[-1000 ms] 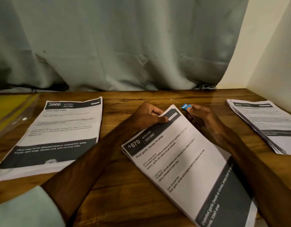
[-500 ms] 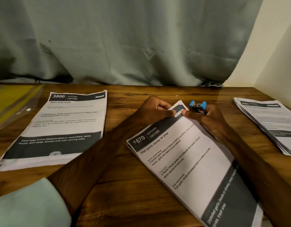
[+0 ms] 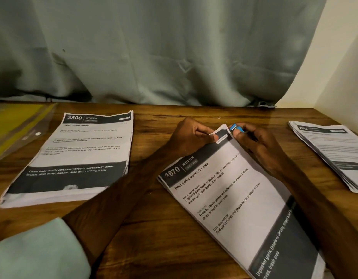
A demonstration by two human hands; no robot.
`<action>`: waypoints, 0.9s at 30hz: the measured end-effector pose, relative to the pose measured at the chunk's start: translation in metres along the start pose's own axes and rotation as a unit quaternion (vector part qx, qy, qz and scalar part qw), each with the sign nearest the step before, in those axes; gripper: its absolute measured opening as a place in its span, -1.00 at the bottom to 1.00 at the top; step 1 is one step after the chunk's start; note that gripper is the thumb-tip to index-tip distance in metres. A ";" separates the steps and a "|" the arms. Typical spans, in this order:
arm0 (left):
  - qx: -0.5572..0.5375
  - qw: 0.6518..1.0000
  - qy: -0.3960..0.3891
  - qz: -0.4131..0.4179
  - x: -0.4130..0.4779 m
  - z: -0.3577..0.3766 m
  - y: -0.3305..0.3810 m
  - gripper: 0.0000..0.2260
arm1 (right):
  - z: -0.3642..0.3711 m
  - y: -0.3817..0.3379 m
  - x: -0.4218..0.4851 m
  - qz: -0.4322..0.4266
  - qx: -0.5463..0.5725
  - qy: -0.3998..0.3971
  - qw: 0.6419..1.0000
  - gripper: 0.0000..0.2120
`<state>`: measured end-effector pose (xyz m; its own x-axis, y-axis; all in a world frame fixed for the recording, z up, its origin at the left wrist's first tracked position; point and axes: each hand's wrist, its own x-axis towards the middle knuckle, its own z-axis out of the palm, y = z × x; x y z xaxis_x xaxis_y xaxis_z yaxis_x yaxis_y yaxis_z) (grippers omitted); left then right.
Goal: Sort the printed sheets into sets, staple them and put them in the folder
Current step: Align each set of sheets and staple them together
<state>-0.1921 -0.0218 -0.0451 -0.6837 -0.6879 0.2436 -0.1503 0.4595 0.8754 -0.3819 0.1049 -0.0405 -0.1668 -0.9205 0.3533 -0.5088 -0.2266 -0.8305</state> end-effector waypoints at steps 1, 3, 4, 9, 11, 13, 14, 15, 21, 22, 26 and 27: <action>0.007 1.000 0.000 0.008 0.000 0.000 0.000 -0.80 | 0.000 0.001 0.000 -0.006 -0.031 0.000 0.999 -0.71; 0.021 0.999 -0.002 0.028 0.000 -0.001 0.000 -0.80 | -0.001 0.001 0.001 -0.022 -0.076 0.006 0.997 -0.61; 0.026 0.999 -0.002 0.039 0.000 -0.001 -0.001 -0.80 | 0.000 0.001 0.001 -0.036 -0.091 0.001 0.995 -0.57; 0.024 0.997 -0.002 0.077 0.000 -0.002 -0.004 -0.83 | -0.001 0.003 0.002 -0.067 -0.119 -0.008 0.991 -0.54; 0.032 0.996 -0.005 0.089 0.000 -0.001 -0.003 -0.85 | -0.001 0.002 0.001 -0.076 -0.118 -0.011 0.990 -0.48; 0.037 0.995 -0.010 0.094 0.000 -0.002 -0.002 -0.85 | 0.000 0.001 0.001 -0.079 -0.111 -0.020 0.990 -0.44; 0.040 0.995 -0.015 0.094 0.000 -0.002 -0.002 -0.85 | 0.001 0.000 0.001 -0.080 -0.110 -0.024 0.990 -0.47; 0.042 0.994 -0.019 0.095 0.000 -0.003 -0.001 -0.84 | 0.001 -0.001 0.001 -0.081 -0.110 -0.027 0.990 -0.50; 0.029 0.994 -0.028 0.097 0.001 -0.003 -0.001 -0.83 | 0.003 -0.005 0.001 -0.100 -0.080 -0.044 0.991 -0.68; 0.028 0.994 -0.031 0.098 0.002 -0.004 -0.002 -0.83 | 0.003 -0.004 0.002 -0.102 -0.079 -0.047 0.990 -0.68; 0.010 0.995 -0.027 0.094 0.001 -0.003 -0.001 -0.85 | 0.002 -0.001 0.004 -0.108 -0.068 -0.047 0.991 -0.68; 0.008 0.995 -0.026 0.093 0.001 -0.003 -0.001 -0.86 | 0.002 -0.001 0.004 -0.110 -0.064 -0.049 0.991 -0.68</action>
<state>-0.1904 -0.0243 -0.0440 -0.7364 -0.5603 0.3793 -0.0282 0.5856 0.8101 -0.3798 0.1011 -0.0392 0.0389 -0.8813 0.4709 -0.6278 -0.3881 -0.6747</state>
